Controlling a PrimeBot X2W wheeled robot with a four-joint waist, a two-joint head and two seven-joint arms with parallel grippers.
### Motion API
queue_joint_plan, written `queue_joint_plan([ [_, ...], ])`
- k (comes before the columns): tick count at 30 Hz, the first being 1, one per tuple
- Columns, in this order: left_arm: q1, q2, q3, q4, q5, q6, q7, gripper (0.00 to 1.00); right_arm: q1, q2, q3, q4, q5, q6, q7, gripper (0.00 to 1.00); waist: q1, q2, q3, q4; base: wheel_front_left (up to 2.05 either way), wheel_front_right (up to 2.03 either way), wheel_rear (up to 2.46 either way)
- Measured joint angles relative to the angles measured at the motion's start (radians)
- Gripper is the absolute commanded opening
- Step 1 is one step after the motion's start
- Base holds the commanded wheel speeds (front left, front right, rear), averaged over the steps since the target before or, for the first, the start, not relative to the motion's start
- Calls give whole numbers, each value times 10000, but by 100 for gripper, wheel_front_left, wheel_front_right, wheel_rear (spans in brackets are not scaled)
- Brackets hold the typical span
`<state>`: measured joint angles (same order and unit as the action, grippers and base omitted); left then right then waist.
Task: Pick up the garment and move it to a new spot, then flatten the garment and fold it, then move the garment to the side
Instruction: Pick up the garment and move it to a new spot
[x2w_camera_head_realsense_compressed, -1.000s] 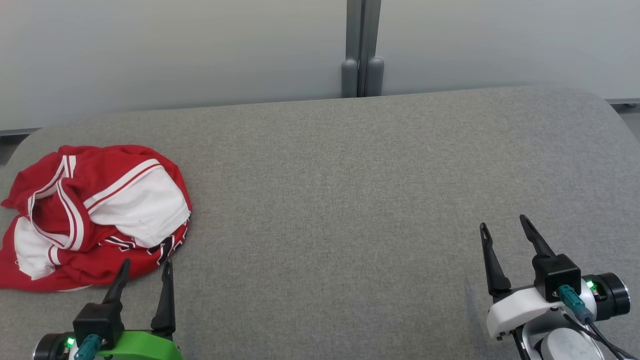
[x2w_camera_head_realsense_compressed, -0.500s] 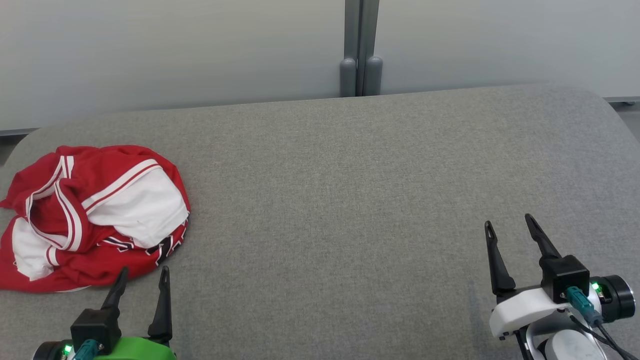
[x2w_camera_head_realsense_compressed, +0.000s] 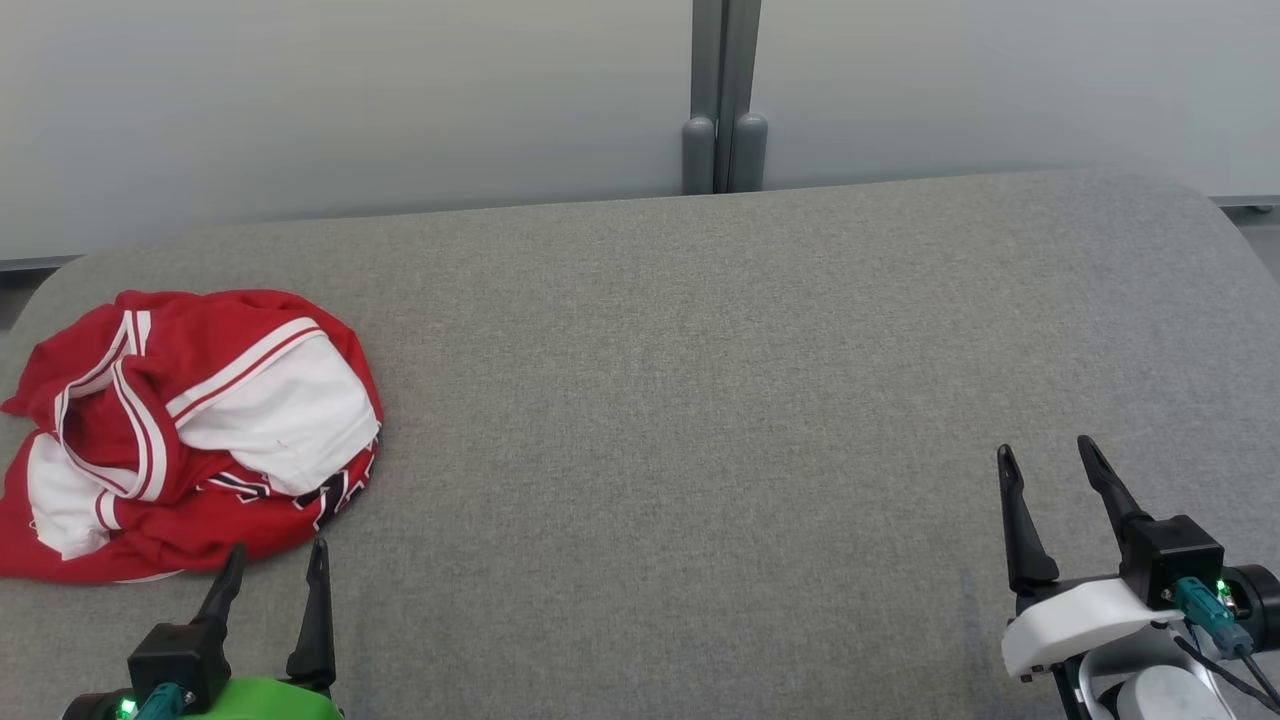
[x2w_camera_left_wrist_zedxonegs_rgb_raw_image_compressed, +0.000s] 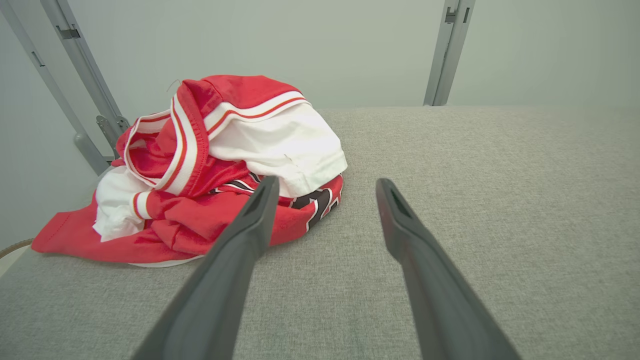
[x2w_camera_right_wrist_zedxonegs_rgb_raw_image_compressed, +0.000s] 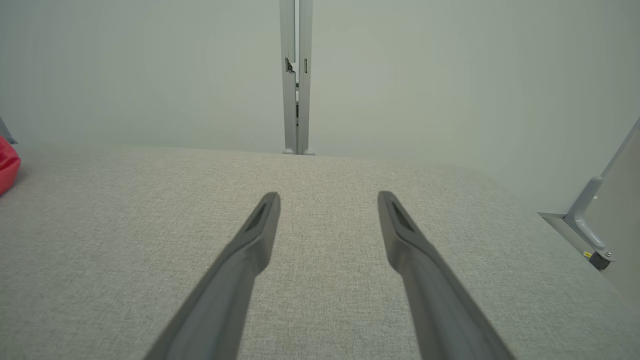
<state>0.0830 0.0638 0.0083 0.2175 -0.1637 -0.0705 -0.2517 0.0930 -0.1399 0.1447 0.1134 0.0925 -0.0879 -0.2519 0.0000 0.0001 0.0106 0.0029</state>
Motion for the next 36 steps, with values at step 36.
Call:
queue_joint_plan([
  [36,103,-142,531,502,184,-161,0,100,131,489,502,-65,-251,1078,0,100,0,0,-365,2654,0,0,0],
])
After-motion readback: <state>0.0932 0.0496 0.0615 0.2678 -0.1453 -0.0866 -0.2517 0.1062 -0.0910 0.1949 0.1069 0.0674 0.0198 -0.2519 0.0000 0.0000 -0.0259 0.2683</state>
